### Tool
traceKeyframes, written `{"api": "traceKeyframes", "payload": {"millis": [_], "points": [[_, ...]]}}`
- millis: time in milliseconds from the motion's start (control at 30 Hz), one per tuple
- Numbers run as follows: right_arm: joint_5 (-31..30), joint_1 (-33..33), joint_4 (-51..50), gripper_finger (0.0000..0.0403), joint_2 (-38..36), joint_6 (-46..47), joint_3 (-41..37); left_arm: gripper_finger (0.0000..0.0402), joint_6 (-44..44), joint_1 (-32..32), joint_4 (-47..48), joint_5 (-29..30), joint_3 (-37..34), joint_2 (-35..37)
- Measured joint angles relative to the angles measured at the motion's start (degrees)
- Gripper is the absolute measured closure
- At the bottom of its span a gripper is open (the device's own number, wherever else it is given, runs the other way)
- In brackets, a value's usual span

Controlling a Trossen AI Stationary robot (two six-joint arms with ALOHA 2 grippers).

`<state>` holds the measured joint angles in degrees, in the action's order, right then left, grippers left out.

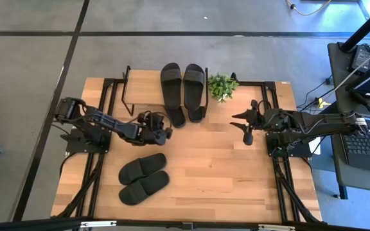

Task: Pick and place slides into the shelf
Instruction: Put the black slide under the shelf

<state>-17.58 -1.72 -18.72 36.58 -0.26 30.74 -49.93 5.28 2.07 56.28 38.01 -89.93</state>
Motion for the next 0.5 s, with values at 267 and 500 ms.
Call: {"api": "traceKeyframes", "payload": {"millis": [267, 500], "points": [[-1.44, 0.02, -0.02, 0.0265, 0.02, -1.58, 0.0, 0.0401, -11.54, -0.96, -0.22, 2.73, -0.01, -6.21], [-1.44, 0.02, -0.02, 0.0265, 0.02, -1.66, 0.0, 0.0401, -15.5, -3.88, -1.99, 4.19, -0.01, -8.81]]}}
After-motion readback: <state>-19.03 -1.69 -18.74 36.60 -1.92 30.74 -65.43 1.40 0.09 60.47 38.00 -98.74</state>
